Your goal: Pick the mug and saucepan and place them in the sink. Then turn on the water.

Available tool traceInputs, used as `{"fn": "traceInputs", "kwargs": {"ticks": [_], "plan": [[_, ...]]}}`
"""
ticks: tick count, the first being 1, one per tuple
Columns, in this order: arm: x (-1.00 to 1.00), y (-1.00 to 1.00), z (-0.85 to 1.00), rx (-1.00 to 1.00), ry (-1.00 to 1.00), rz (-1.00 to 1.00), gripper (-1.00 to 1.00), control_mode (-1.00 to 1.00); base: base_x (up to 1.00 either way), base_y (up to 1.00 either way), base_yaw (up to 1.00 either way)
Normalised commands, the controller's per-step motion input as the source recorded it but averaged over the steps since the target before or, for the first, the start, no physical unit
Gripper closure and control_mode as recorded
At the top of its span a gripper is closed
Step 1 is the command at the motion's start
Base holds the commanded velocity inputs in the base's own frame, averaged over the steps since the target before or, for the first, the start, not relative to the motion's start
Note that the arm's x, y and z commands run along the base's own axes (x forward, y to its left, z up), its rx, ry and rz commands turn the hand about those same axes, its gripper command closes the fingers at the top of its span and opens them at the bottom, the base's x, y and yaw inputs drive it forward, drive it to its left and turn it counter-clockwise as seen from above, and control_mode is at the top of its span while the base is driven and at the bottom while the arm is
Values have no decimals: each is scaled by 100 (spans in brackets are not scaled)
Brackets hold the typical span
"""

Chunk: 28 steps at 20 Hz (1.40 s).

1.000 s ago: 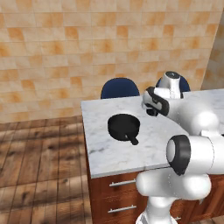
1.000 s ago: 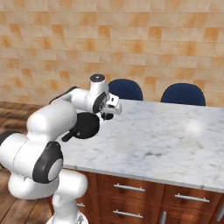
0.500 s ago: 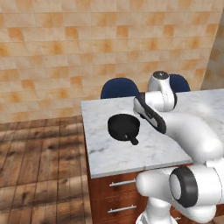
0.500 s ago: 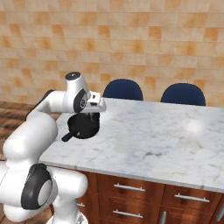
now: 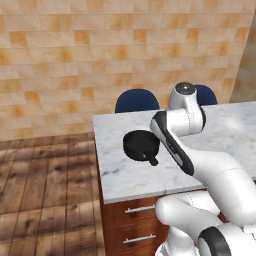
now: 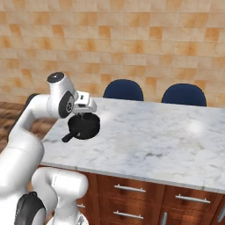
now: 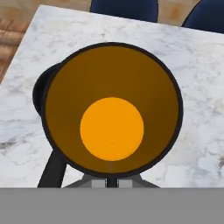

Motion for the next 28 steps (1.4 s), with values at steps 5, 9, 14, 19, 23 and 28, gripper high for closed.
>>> {"fn": "traceInputs", "kwargs": {"ticks": [5, 9, 14, 19, 23, 28], "plan": [[-41, 0, 15, 4, -9, 0, 100, -100, 0, 0, 0], [-26, 11, 8, 7, -1, 0, 100, -100, 0, 0, 0], [-16, 7, 13, 7, -1, 0, 100, -100, 0, 0, 0], [0, 0, 32, 2, 0, 0, 100, -100, 0, 0, 0], [0, 0, 15, 0, 0, 0, 100, -100, 0, 0, 0], [-11, 0, 1, 0, -1, 0, 100, -100, 0, 0, 0]]}}
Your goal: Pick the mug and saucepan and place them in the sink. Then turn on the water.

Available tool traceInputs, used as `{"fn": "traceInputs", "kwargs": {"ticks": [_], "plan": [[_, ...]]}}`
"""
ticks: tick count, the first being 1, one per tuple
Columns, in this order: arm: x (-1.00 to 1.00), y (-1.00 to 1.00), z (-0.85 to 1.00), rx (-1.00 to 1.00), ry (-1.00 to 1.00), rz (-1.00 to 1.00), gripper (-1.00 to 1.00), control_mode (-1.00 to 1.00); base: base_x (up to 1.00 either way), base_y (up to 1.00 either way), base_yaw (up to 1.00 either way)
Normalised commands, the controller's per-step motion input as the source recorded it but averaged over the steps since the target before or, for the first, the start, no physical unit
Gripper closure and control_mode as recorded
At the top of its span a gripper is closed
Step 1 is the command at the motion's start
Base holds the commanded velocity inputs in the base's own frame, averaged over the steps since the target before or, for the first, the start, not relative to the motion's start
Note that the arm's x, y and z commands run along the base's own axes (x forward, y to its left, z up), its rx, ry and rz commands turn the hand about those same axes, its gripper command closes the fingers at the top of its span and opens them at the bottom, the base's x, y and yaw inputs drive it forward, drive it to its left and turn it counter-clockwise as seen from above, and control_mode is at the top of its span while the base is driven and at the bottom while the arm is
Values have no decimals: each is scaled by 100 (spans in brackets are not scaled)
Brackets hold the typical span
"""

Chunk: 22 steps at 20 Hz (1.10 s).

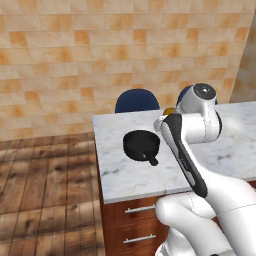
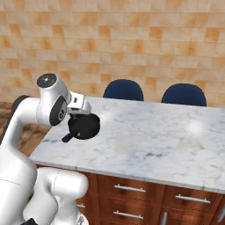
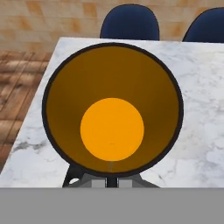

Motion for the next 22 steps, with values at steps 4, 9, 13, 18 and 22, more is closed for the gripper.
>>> {"fn": "traceInputs", "kwargs": {"ticks": [4, 9, 13, 18, 22], "plan": [[-5, 0, 0, 0, 0, 0, 100, 100, -13, 0, 0], [0, 0, 0, 0, 0, 0, 100, 100, -36, 28, 3], [0, 0, 0, 0, 0, 0, 100, 100, -62, 50, 2], [0, 0, 0, 0, 0, 0, 100, 100, -70, 46, 3], [0, 0, 0, 0, 0, 0, 100, 100, -62, 71, 16]]}}
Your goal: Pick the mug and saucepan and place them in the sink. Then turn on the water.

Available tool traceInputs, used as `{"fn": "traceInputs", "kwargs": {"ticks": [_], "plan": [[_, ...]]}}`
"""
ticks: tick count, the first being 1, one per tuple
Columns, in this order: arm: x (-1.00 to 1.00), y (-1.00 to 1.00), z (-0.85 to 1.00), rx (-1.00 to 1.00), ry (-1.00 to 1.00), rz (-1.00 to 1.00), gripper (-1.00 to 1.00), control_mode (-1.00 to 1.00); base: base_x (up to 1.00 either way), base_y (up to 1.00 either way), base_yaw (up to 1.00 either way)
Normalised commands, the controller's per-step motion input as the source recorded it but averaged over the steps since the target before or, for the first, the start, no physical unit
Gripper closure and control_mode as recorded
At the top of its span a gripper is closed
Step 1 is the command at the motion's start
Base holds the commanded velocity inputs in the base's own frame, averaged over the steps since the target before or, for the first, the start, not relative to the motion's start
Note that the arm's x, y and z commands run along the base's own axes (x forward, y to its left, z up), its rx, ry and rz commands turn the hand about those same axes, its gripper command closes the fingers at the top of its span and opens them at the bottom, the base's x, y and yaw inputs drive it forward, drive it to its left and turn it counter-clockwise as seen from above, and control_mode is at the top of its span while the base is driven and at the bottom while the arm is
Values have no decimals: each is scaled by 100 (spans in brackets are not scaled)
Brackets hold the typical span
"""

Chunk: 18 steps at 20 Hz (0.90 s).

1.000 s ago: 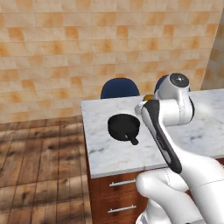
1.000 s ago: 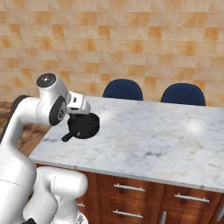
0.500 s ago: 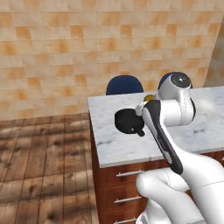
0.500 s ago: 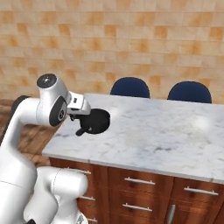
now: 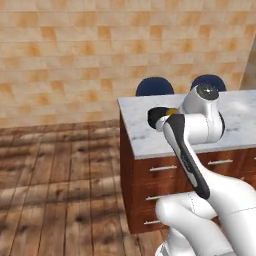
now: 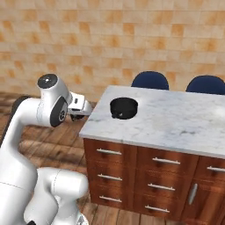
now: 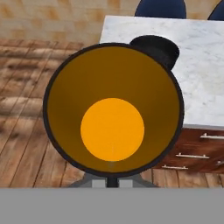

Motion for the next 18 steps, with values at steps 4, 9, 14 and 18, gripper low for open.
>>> {"fn": "traceInputs", "kwargs": {"ticks": [4, 9, 14, 18], "plan": [[0, 0, 0, 0, 0, 0, 100, 100, -40, 94, 28], [0, 0, 0, 0, 0, 0, 100, 100, -22, 94, 43], [0, 0, 0, 0, 0, 0, 100, 100, -19, 89, 56], [0, 0, 0, 0, 0, 0, 100, 100, -7, 78, 56]]}}
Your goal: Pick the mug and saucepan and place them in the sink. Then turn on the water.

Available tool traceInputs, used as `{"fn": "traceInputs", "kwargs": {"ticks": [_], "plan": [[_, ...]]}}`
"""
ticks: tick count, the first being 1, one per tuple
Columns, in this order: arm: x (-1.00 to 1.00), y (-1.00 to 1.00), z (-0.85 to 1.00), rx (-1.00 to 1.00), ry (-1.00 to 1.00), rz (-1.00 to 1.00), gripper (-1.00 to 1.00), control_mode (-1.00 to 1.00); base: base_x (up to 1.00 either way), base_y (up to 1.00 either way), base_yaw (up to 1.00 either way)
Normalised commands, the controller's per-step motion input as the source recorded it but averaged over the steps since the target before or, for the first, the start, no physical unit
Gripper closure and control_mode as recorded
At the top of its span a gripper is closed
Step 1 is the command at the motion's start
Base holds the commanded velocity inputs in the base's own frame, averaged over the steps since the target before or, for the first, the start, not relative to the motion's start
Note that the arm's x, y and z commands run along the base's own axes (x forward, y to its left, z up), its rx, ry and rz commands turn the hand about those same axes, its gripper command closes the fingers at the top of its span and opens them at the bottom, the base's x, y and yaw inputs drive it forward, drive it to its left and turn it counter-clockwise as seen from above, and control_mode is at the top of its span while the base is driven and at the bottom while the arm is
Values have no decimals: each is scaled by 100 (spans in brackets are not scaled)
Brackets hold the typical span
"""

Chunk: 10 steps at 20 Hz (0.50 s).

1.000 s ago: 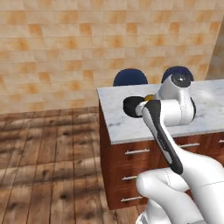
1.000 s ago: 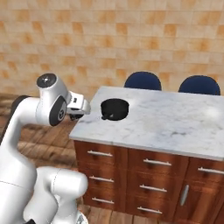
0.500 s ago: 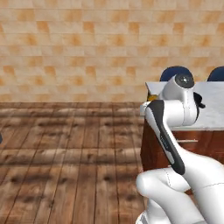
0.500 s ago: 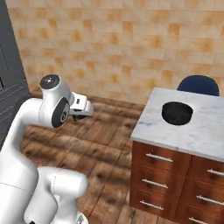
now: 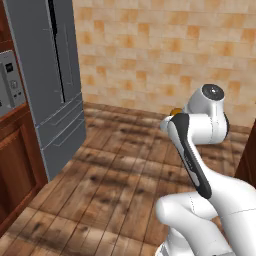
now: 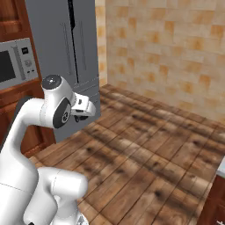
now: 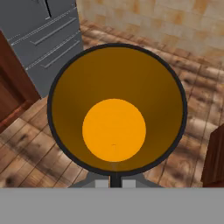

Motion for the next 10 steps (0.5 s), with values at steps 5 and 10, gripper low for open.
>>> {"fn": "traceInputs", "kwargs": {"ticks": [5, 10], "plan": [[0, 0, 0, 0, 0, 0, 100, 100, 0, 71, 55], [0, 0, 0, 0, 0, 0, 100, 100, -2, 67, 54]]}}
